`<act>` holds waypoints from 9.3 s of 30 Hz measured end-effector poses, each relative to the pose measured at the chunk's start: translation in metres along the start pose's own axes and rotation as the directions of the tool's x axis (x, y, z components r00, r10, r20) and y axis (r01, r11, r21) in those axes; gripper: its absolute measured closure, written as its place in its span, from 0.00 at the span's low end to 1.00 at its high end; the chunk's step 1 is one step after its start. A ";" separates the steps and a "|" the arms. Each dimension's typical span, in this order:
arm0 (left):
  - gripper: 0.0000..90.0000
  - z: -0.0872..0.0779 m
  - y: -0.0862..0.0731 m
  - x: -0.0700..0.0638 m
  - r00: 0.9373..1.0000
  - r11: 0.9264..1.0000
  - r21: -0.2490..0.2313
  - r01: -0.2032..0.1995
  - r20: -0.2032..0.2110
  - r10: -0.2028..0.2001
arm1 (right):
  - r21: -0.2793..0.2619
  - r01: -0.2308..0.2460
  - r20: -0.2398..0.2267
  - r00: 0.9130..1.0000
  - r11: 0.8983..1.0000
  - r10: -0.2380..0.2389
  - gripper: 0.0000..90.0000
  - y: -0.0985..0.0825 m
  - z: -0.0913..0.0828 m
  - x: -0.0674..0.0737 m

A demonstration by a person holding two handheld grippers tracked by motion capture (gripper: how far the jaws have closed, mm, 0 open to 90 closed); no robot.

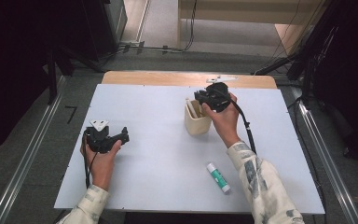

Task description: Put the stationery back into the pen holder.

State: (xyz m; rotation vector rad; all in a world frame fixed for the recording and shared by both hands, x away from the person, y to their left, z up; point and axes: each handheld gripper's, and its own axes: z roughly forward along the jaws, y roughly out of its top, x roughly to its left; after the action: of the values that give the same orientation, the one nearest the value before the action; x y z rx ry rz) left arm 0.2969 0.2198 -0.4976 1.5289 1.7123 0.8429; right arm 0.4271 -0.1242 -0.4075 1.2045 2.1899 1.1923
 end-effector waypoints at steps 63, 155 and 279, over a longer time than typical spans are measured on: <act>0.10 -0.001 -0.001 -0.004 1.000 1.000 -0.002 -0.011 -0.003 0.011 | 0.014 0.015 -0.067 0.998 1.000 -0.014 0.17 -0.080 -0.066 0.011; 0.10 -0.002 -0.002 -0.007 1.000 1.000 0.000 -0.016 0.006 0.016 | 0.245 0.174 -0.035 0.985 0.954 -0.171 0.43 -0.192 -0.083 0.047; 0.10 -0.002 0.000 -0.001 1.000 1.000 -0.004 -0.002 0.006 0.002 | -0.064 0.037 0.034 0.999 0.997 -0.035 0.70 0.019 -0.029 0.018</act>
State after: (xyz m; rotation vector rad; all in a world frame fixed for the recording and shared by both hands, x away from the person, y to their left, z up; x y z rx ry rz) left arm 0.2955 0.2189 -0.4969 1.5288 1.7042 0.8419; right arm 0.4075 -0.1185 -0.3741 1.1458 2.1237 1.2108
